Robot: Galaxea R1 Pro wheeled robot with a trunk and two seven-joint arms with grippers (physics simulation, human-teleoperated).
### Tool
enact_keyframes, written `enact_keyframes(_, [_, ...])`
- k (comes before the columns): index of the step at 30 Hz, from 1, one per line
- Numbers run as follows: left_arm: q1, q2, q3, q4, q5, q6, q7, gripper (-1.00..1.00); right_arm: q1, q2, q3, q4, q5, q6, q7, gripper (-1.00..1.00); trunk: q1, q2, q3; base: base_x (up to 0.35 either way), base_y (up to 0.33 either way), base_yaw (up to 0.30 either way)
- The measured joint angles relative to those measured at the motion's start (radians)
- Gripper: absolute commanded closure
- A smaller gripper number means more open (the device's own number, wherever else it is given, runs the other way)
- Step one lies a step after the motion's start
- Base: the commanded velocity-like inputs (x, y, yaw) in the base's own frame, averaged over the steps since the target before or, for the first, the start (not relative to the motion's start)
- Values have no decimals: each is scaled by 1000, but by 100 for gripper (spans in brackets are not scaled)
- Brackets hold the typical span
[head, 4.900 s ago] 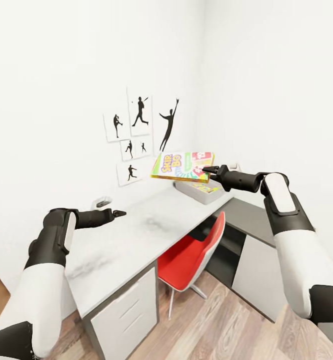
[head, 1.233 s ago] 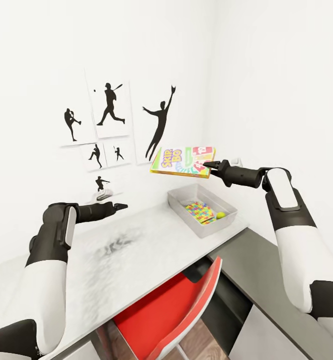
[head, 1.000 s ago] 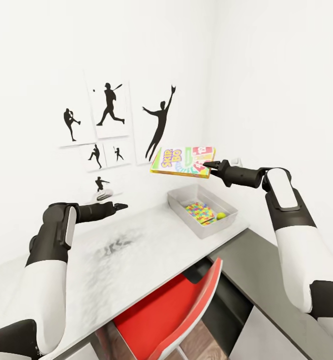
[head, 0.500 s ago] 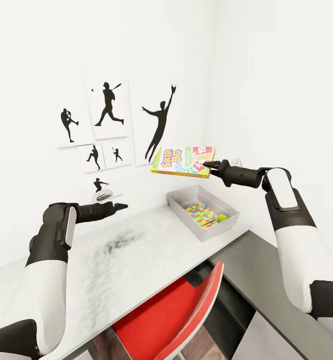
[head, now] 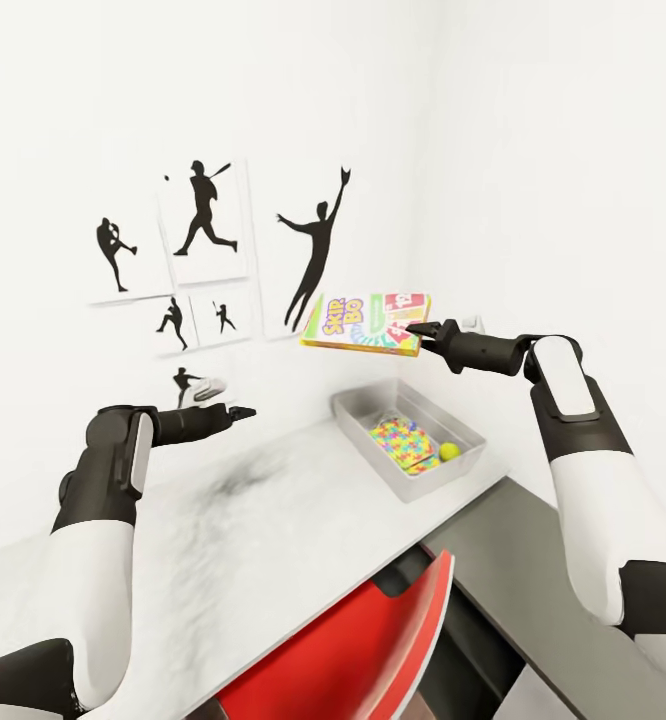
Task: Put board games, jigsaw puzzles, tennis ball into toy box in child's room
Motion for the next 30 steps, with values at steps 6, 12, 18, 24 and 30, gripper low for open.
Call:
enact_keyframes(6, [0, 1, 1, 0, 0, 0, 0, -100, 1, 1, 1, 6, 6, -2, -2, 100, 0, 0, 0, 106, -65, 41])
enact_keyframes(12, [0, 0, 1, 0, 0, 1, -1, -100, -6, -16, -5, 136, 26, -6, -54, 100, 0, 0, 0, 7, -3, 4])
enact_keyframes(18, [0, -1, 1, 0, 1, 2, -1, -100, -12, -32, -14, 279, 21, -112, -140, 100, 0, 0, 0, 0, 0, 0])
enact_keyframes(24, [0, -1, 0, 0, 54, 0, -4, -100, -13, -34, -16, 314, 10, -214, -193, 100, 0, 0, 0, 0, 0, 0])
enact_keyframes(30, [0, 3, -8, -2, 156, -1, -11, -100, -43, -32, -15, 356, 3, -268, -239, 100, 0, 0, 0, 0, 0, 0])
